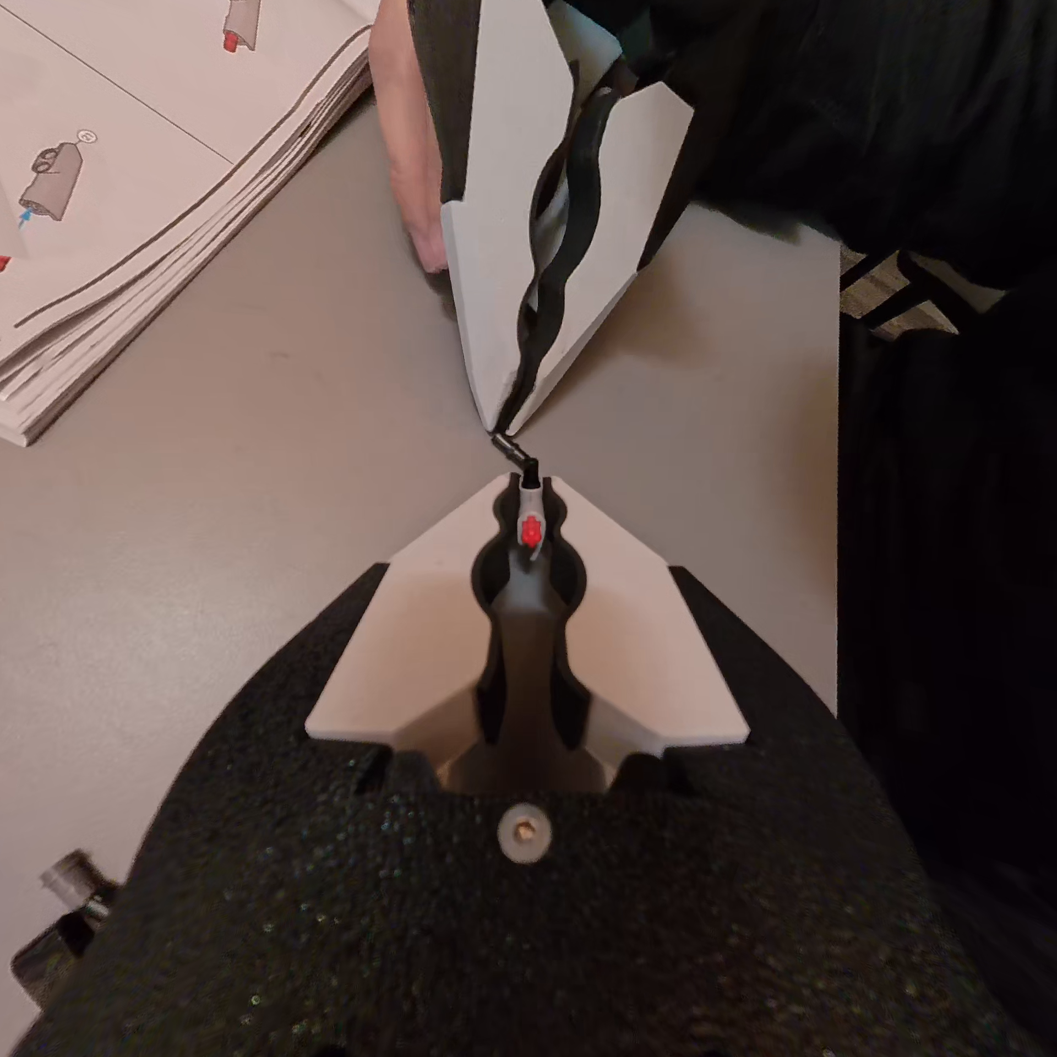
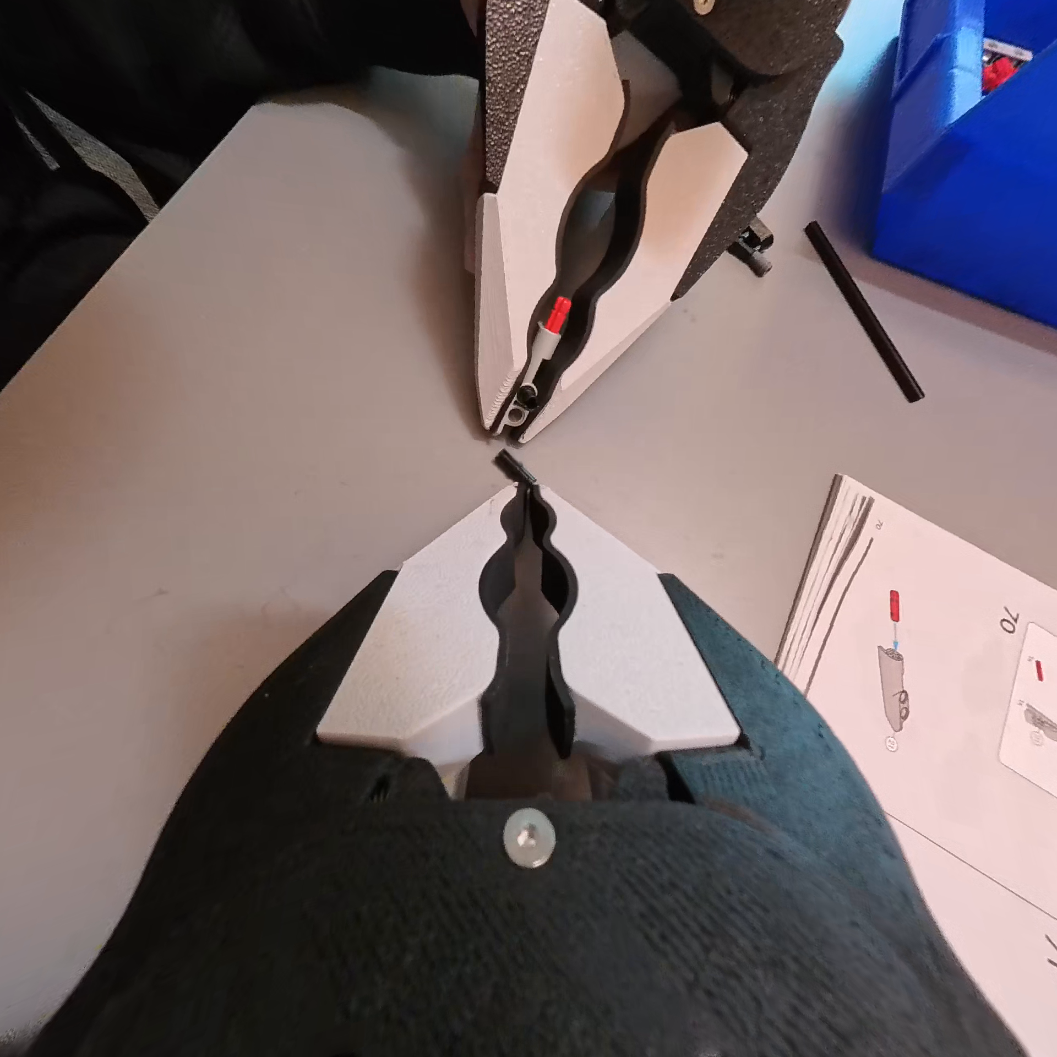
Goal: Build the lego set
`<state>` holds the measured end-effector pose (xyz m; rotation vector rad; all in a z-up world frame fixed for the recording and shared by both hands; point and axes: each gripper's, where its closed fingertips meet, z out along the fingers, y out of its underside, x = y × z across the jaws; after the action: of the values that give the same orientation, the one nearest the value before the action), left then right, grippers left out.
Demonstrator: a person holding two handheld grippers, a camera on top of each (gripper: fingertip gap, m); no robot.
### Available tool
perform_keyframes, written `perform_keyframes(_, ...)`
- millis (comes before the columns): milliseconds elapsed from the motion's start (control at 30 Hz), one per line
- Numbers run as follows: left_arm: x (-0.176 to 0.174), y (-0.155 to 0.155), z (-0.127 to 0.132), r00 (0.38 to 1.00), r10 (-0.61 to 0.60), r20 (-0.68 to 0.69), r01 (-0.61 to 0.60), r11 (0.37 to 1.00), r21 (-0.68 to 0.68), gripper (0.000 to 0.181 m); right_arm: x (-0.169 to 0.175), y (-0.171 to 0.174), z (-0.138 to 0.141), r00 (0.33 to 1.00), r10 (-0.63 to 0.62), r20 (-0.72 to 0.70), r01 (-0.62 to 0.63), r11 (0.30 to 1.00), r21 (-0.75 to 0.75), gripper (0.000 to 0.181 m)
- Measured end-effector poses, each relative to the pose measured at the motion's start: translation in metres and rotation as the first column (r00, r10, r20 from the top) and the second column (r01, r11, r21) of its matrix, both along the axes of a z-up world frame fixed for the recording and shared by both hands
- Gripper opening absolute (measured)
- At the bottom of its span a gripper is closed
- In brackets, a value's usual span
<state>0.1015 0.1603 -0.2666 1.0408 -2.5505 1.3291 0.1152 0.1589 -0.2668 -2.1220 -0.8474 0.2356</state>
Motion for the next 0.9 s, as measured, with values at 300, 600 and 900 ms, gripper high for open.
perform_keyframes(300,-0.001,0.0,0.0,1.0,-0.005,0.001,0.005,1.0,-0.001,0.005,0.001,0.002,0.002,0.994,0.101,0.05,-0.104,0.993,0.059,0.013)
perform_keyframes(600,-0.001,0.0,0.0,1.0,-0.008,-0.001,0.008,1.0,-0.003,0.005,-0.005,-0.001,0.0,0.993,0.118,0.027,-0.119,0.993,0.028,0.003)
perform_keyframes(900,-0.002,0.001,0.0,1.0,-0.017,0.009,0.017,1.0,0.008,0.005,-0.005,0.002,0.0,0.993,0.086,0.083,-0.093,0.993,0.073,0.002)
